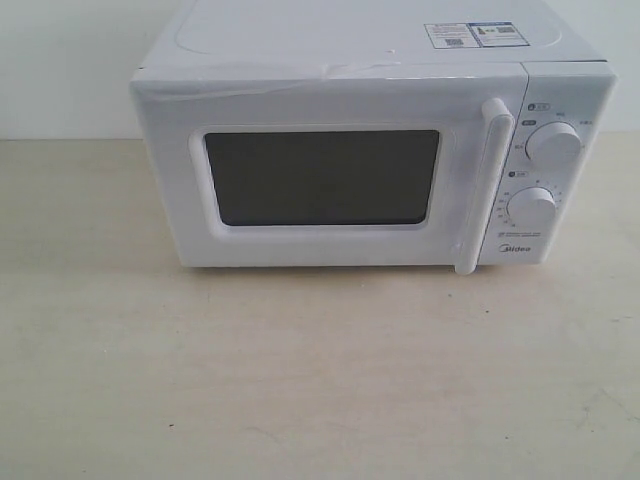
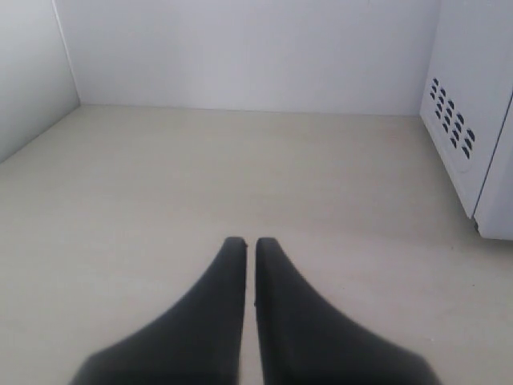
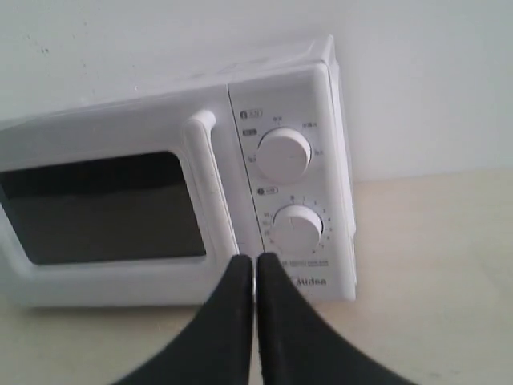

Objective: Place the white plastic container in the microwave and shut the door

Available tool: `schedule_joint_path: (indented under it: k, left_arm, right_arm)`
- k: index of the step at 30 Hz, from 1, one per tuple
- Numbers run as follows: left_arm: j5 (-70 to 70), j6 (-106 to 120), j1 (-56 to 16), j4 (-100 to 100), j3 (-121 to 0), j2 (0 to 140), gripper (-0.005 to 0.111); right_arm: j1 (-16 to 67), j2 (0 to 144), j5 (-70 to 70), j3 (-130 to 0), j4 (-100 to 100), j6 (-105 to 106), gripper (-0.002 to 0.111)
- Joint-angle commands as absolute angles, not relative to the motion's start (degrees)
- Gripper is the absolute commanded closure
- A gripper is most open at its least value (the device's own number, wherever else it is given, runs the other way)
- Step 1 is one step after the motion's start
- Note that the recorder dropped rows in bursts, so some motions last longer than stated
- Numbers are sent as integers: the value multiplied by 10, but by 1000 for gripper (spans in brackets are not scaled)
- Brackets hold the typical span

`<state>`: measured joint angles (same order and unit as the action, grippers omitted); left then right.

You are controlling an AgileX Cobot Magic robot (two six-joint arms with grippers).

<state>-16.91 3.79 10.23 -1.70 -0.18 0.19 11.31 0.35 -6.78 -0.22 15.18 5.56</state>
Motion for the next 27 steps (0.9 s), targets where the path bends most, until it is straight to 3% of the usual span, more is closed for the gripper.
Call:
schedule_joint_path:
  k: [1,27]
  left_arm:
    - [-168,33,104,-17,0,0,102]
    - [-168,33,104,-17,0,0,102]
  right_arm:
    - [109,0,-145,0,35,-41,108]
    - [109,0,-195,0,19,-59,108]
